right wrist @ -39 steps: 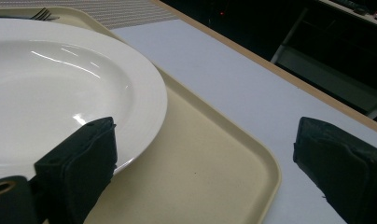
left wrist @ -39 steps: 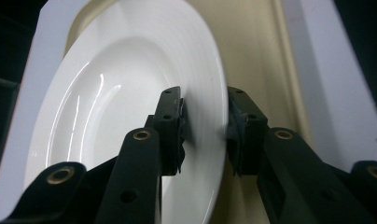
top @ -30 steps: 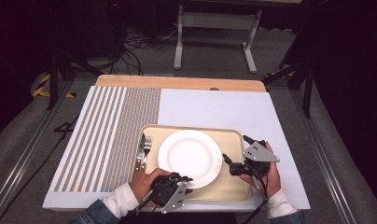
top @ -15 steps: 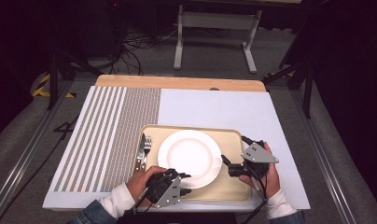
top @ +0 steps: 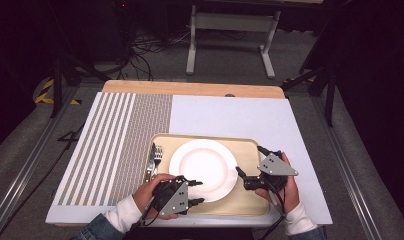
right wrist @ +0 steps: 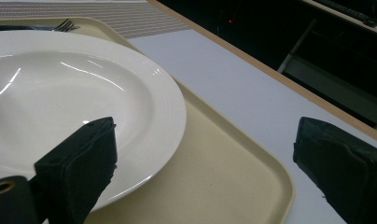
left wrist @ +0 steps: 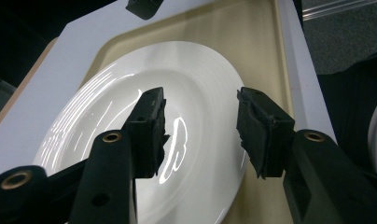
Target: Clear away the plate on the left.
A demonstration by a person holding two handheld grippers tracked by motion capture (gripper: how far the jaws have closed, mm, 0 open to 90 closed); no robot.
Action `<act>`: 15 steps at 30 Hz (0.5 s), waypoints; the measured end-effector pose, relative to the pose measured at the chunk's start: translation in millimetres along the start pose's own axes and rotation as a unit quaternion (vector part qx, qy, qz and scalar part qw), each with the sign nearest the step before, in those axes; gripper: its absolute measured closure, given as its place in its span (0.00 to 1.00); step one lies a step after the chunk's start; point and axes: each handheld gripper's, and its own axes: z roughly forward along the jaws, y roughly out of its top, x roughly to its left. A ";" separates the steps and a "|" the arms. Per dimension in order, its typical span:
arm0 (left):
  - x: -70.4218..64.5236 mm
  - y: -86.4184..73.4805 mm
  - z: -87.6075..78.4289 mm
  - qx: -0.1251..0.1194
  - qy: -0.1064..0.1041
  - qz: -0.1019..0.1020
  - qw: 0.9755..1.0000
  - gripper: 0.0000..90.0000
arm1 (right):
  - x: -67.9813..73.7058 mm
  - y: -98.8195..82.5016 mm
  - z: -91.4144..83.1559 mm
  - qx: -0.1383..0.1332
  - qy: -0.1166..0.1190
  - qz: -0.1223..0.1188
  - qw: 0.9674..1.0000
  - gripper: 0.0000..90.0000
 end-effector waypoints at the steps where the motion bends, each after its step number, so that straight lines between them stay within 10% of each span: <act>1: 0.9 -0.5 -0.6 0.000 0.000 -0.003 1.000 0.57 | 0.3 0.1 -0.1 0.000 0.001 0.000 1.000 0.08; 15: 12.3 -4.0 -11.0 -0.011 0.036 -0.021 0.999 0.50 | 3.9 2.7 -2.1 -0.006 0.006 -0.007 1.000 0.08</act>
